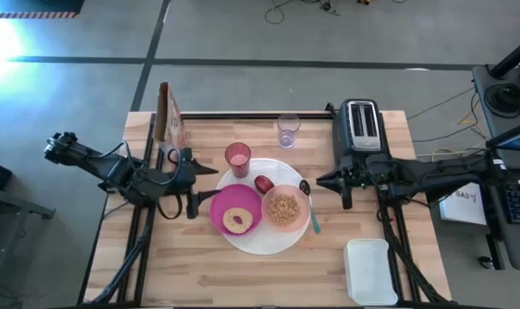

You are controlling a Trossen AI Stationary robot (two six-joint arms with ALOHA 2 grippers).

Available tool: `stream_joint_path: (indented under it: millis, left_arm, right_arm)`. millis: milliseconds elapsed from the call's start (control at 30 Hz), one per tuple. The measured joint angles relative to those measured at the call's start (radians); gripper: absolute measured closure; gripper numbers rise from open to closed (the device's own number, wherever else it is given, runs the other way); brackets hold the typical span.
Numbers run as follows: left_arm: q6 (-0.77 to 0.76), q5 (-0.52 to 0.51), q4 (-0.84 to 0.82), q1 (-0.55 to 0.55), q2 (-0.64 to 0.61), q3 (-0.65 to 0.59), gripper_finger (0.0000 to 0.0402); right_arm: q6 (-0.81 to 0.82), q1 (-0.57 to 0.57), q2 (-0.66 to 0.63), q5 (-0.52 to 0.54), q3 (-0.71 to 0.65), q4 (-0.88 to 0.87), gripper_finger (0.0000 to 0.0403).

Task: Arrange a breakfast setting
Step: Return to Home Position

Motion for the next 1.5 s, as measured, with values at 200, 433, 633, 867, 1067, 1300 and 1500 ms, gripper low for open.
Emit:
stream_joint_path:
  millis: [200, 433, 633, 867, 1067, 1300, 1500]
  left_arm:
    - [0.0, -0.001, 0.0, 0.0, 0.0, 0.0, 0.0157]
    - [-0.004, -0.001, 0.002, 0.0, 0.0, 0.0, 0.0157]
    - [-0.004, -0.001, 0.002, 0.0, 0.0, 0.0, 0.0157]
    - [-0.004, -0.001, 0.002, 0.0, 0.0, 0.0, 0.0157]
    - [-0.004, -0.001, 0.002, 0.0, 0.0, 0.0, 0.0157]
    - [0.002, -0.001, 0.002, 0.0, 0.0, 0.0, 0.0157]
    - [0.0, 0.0, 0.001, 0.0, 0.0, 0.0, 0.0157]
  right_arm:
    - [0.002, 0.0, -0.019, -0.051, -0.207, 0.318, 0.0351]
    - [-0.002, 0.0, -0.019, -0.043, -0.344, 0.512, 0.0351]
    - [-0.005, 0.0, -0.019, -0.013, -0.393, 0.563, 0.0351]
    - [-0.048, -0.001, -0.016, 0.036, -0.393, 0.566, 0.0351]
    - [-0.038, -0.001, -0.016, 0.045, -0.393, 0.559, 0.0351]
    - [-0.037, -0.001, -0.016, 0.045, -0.394, 0.559, 0.0351]
    - [-0.037, -0.001, -0.018, 0.045, -0.394, 0.552, 0.0351]
